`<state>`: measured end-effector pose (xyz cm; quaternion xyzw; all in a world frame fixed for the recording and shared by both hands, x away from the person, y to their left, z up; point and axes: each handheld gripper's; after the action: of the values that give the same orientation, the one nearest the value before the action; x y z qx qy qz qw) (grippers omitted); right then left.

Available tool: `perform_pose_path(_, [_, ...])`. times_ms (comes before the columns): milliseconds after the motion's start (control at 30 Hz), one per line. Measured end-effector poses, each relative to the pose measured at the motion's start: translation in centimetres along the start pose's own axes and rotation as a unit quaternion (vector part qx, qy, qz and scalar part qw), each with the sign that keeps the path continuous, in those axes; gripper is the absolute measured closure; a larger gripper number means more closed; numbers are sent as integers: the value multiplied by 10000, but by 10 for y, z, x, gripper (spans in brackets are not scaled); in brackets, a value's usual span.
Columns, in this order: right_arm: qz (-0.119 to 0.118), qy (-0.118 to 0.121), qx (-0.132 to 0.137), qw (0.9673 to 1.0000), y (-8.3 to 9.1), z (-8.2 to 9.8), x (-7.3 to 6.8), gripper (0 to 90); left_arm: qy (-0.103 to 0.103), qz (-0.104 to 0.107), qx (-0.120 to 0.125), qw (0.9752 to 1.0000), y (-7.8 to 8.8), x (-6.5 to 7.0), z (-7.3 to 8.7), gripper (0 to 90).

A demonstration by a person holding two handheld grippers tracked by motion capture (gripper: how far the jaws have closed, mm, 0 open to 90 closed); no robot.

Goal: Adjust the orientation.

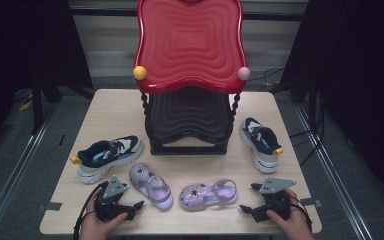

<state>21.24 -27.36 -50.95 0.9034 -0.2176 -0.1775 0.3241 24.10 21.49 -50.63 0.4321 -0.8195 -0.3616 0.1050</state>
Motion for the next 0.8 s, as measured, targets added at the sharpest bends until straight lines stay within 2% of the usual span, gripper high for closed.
perform_pose_path(400, [-1, 0, 0, 10000, 0, 0, 0, 139, 5, -9, 0, 10000, 0, 0, 0, 133])
perform_pose_path(433, [-2, -3, 0, 10000, 0, 0, 0, 139, 60, -26, 21, 10000, 1, -1, 0, 143])
perform_pose_path(533, [0, 0, -1, 10000, 0, 0, 0, 139, 220, -118, -17, 9997, 4, -3, 1, 195])
perform_pose_path(600, [-2, -3, -1, 10000, 0, 0, 0, 139, 271, -167, -51, 9995, 6, -6, 1, 288])
perform_pose_path(667, [-1, -1, 0, 10000, 0, 0, 0, 139, 371, -157, -80, 9992, 7, -8, 0, 308])
perform_pose_path(733, [-3, -4, -1, 10000, 0, 0, 0, 139, 310, -196, -79, 9993, 8, -9, -2, 333])
perform_pose_path(767, [-2, -4, 0, 10000, 0, 0, 0, 139, 246, -308, 31, 9992, 11, -11, -7, 413])
perform_pose_path(800, [-1, -4, -2, 10000, 0, 0, 0, 139, 246, -308, 31, 9992, 11, -11, -7, 450])
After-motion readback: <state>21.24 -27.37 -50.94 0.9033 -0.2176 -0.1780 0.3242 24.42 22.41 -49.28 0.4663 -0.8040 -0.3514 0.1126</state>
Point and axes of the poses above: each handheld gripper's, and its own axes: y roughly backward along the jaws, z roughly out of its underside, x roughly to its right, and after that the axes turned 13 degrees about -z, right-handed
